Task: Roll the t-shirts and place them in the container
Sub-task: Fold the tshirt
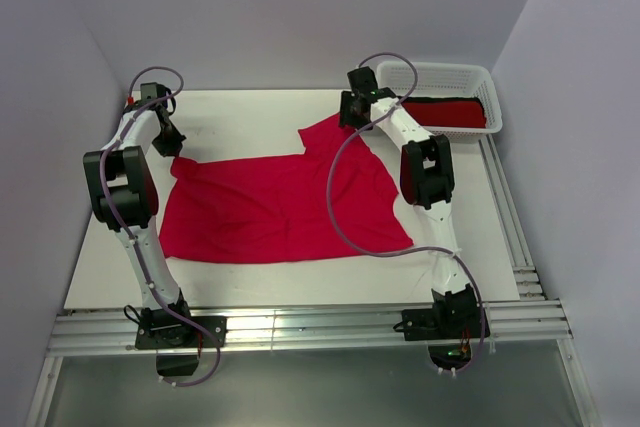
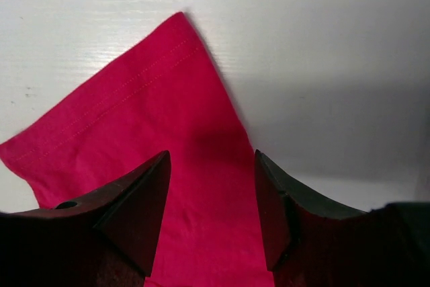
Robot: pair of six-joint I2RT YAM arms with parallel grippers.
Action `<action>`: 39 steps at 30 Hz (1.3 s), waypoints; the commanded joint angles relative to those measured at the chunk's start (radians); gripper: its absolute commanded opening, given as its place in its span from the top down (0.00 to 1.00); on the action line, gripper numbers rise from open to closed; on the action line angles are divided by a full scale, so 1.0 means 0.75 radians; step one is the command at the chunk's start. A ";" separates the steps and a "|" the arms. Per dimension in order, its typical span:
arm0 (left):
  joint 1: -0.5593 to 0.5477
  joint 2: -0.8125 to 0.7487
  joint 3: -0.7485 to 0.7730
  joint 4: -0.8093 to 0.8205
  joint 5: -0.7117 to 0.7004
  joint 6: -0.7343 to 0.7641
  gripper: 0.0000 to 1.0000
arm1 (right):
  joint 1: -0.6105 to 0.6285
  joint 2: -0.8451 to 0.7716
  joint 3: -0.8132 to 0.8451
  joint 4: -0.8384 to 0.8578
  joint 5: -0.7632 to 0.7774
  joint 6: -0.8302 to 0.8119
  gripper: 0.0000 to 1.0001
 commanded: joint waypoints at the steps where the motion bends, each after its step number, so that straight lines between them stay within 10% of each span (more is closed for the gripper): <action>1: -0.004 -0.052 0.058 -0.013 -0.025 0.008 1.00 | 0.007 0.002 0.022 -0.044 0.048 -0.054 0.41; 14: -0.006 -0.060 0.054 -0.017 -0.023 0.012 1.00 | 0.023 0.044 0.022 -0.085 0.037 -0.073 0.48; 27: -0.002 -0.054 0.062 -0.023 -0.015 0.010 0.99 | 0.005 -0.041 -0.041 0.030 0.164 -0.026 0.99; 39: 0.041 -0.028 0.088 -0.066 0.018 -0.045 1.00 | -0.048 -0.371 -0.469 0.439 0.119 0.052 1.00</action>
